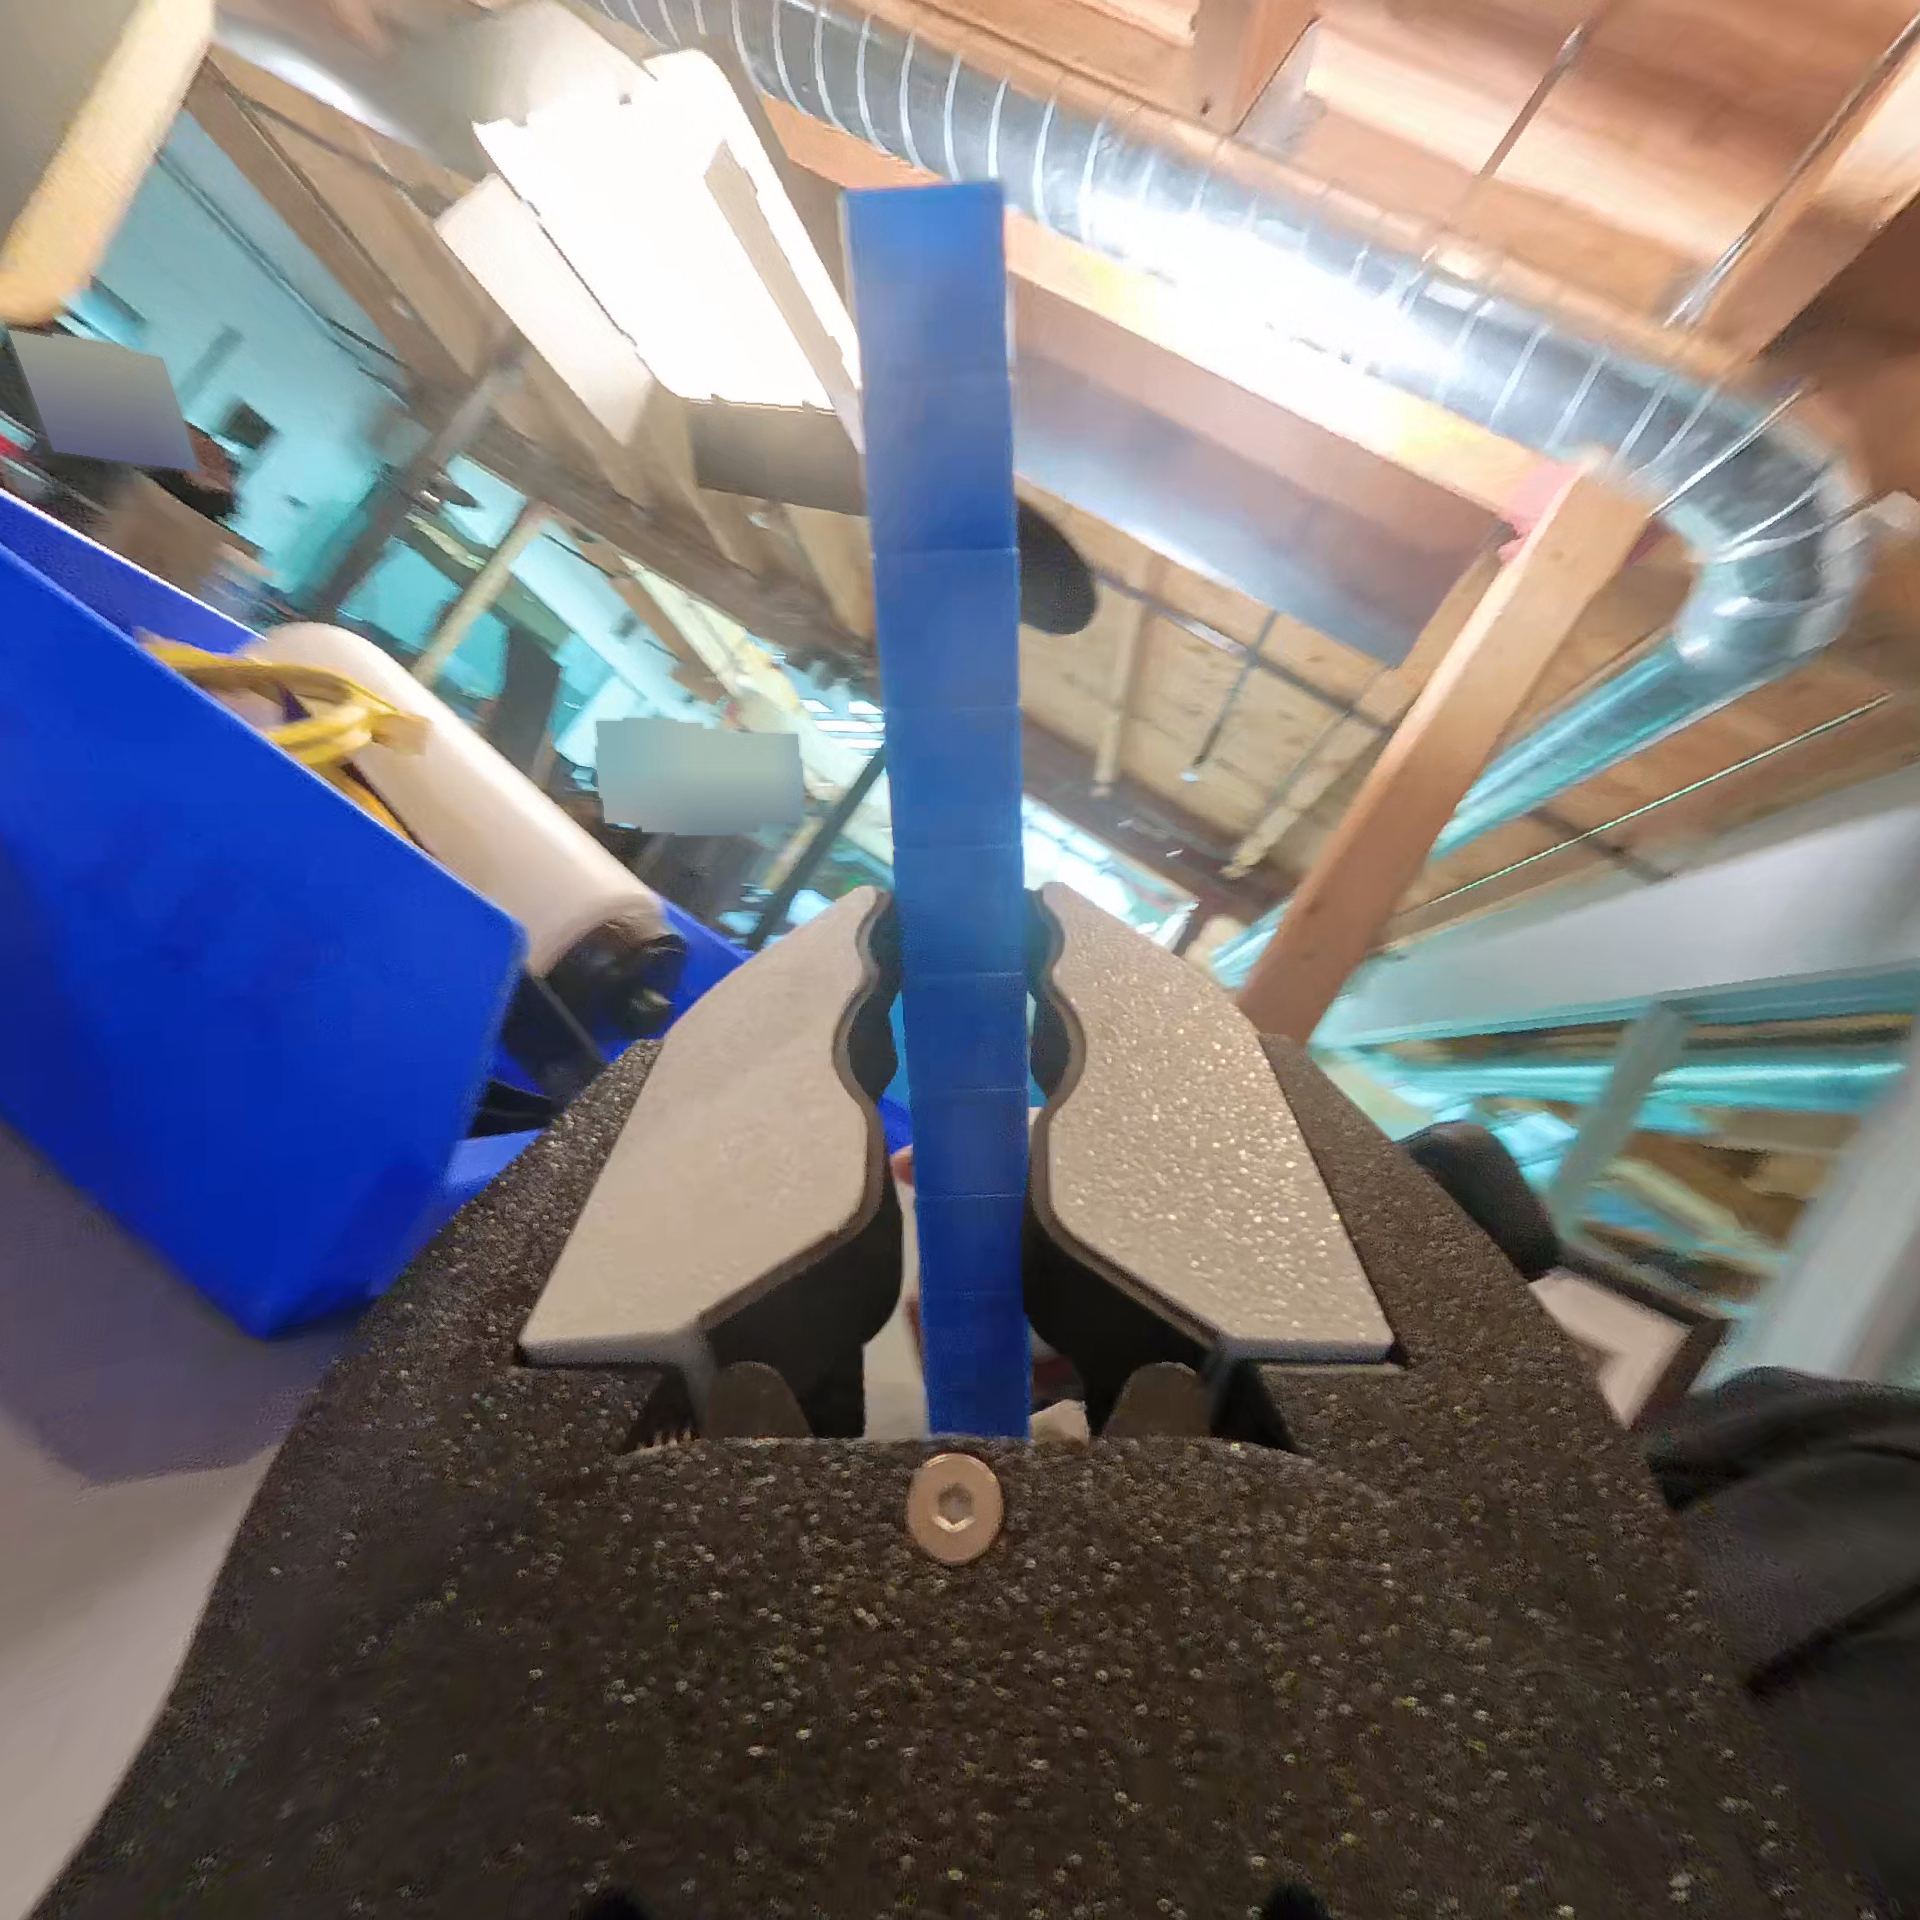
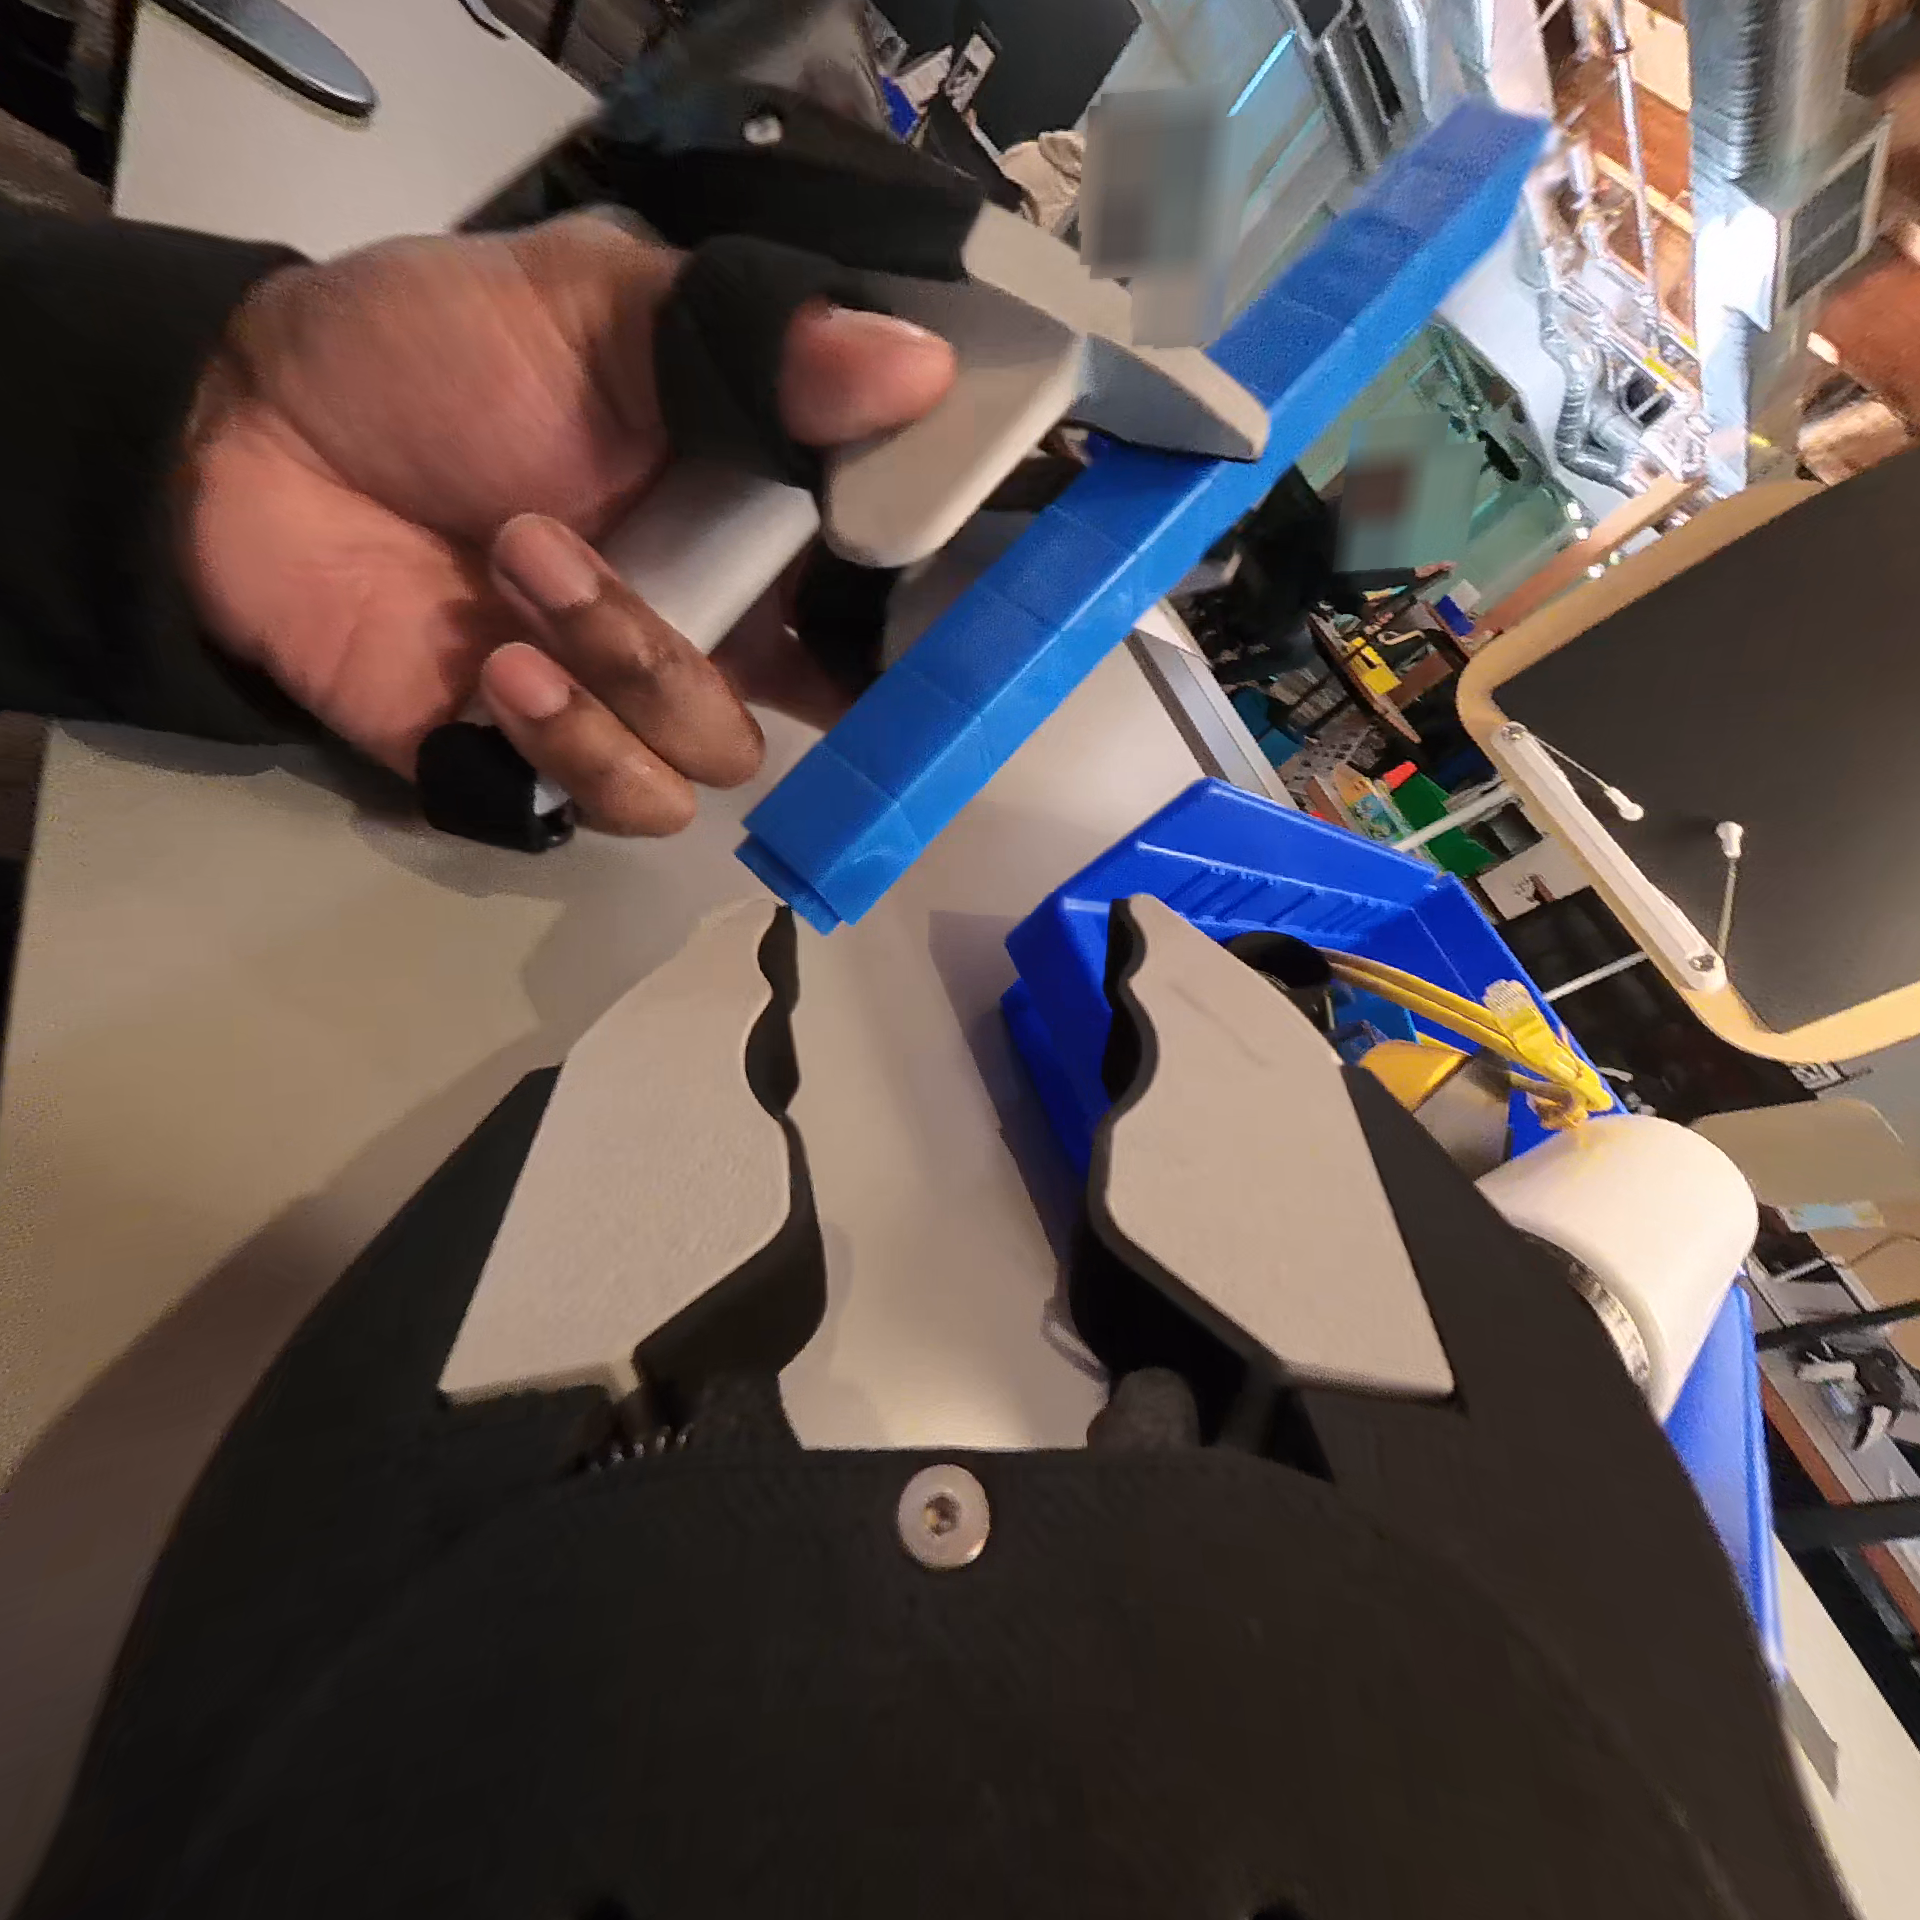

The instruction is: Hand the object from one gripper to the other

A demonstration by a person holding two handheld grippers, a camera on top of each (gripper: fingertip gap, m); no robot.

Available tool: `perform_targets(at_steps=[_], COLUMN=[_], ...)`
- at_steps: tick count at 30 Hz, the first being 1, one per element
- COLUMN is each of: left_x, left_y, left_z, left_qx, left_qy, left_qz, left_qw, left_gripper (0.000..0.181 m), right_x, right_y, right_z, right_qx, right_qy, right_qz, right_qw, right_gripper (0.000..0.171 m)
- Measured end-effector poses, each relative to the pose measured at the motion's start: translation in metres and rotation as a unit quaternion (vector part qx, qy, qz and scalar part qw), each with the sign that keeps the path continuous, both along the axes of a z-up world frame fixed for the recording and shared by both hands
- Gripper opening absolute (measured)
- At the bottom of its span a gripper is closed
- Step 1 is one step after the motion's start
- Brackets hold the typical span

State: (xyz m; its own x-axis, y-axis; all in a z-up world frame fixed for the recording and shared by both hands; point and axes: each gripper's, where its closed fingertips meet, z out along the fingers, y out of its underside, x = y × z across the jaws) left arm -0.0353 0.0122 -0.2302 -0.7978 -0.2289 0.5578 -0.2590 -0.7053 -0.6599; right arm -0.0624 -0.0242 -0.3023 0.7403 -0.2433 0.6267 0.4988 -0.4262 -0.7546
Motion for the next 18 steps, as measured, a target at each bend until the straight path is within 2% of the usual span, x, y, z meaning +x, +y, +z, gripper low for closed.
perform_targets(at_steps=[3, 6, 9, 12, 15, 18], left_x=[0.001, -0.001, -0.009, -0.013, -0.017, -0.018], left_y=[0.003, 0.007, 0.009, 0.006, -0.002, -0.009], left_z=[0.000, 0.004, 0.010, 0.007, -0.004, -0.015], left_qx=[0.116, 0.250, 0.365, 0.474, 0.556, 0.594], left_qy=[-0.042, -0.117, -0.215, -0.300, -0.371, -0.407], left_qz=[0.090, 0.200, 0.297, 0.369, 0.395, 0.393], left_qw=[0.988, 0.940, 0.856, 0.741, 0.630, 0.572], left_gripper=[0.024, 0.024, 0.025, 0.024, 0.023, 0.024], right_x=[0.002, 0.001, -0.001, -0.003, -0.008, -0.011], right_y=[-0.003, -0.008, -0.013, -0.019, -0.023, -0.028], right_z=[0.005, 0.014, 0.025, 0.036, 0.046, 0.053], right_qx=[0.020, 0.050, 0.082, 0.119, 0.156, 0.181], right_qy=[0.015, 0.040, 0.051, 0.084, 0.117, 0.145], right_qz=[0.000, 0.013, 0.024, 0.043, 0.069, 0.089], right_qw=[1.000, 0.998, 0.995, 0.988, 0.978, 0.969], right_gripper=[0.058, 0.058, 0.058, 0.058, 0.060, 0.062])
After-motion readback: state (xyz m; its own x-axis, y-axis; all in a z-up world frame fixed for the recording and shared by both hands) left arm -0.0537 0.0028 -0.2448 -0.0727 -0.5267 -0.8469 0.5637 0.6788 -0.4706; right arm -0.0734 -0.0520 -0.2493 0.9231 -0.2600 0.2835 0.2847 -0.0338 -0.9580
